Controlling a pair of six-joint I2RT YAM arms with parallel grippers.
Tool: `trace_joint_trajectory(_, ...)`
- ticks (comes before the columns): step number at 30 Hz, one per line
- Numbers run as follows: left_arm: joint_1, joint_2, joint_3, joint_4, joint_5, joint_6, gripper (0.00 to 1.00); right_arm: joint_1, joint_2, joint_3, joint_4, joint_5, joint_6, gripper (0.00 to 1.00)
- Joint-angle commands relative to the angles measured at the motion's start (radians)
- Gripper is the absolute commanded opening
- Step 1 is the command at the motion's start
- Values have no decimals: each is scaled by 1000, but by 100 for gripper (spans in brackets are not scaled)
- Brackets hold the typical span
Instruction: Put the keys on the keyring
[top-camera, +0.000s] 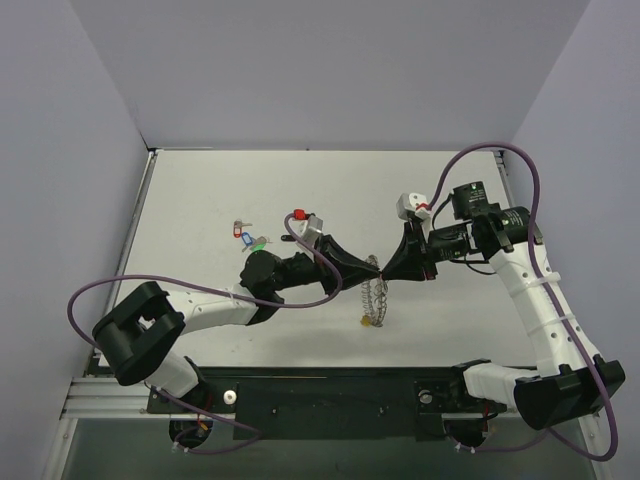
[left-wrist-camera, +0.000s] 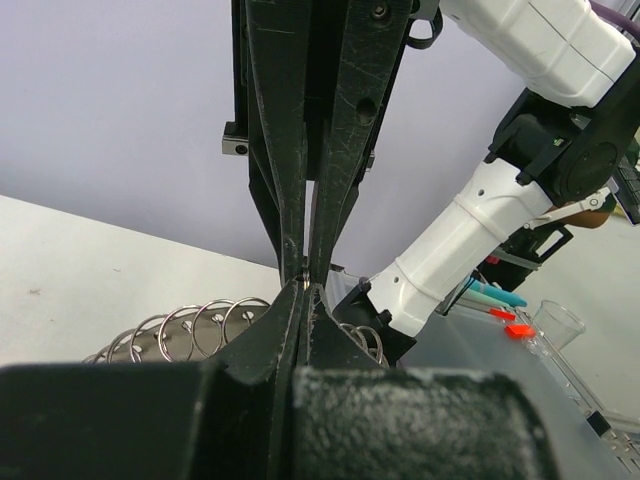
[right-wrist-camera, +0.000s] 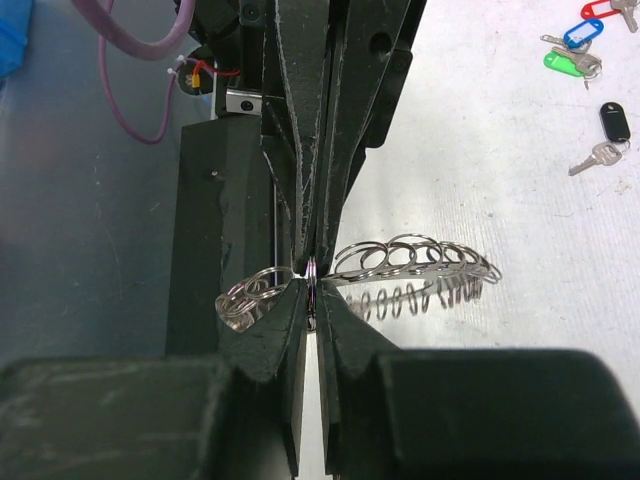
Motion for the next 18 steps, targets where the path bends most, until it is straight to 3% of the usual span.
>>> trace_joint_trajectory(1,-5,-4,55,361,-18,-2,0,12,-20,-9,24,-36,43,2)
trace_joint_trajectory(11,-3,-13,46,298,-65,-18,0,12,-54,-33,97,50,176,0)
trace_joint_trajectory(13,-2,-38,41,234,-73,-13,23,10,-67,-45,100,70,184,0)
trace_joint_trajectory(18,13,-160,26,-59,-72,97,45,5,-100,-67,90,151,198,0)
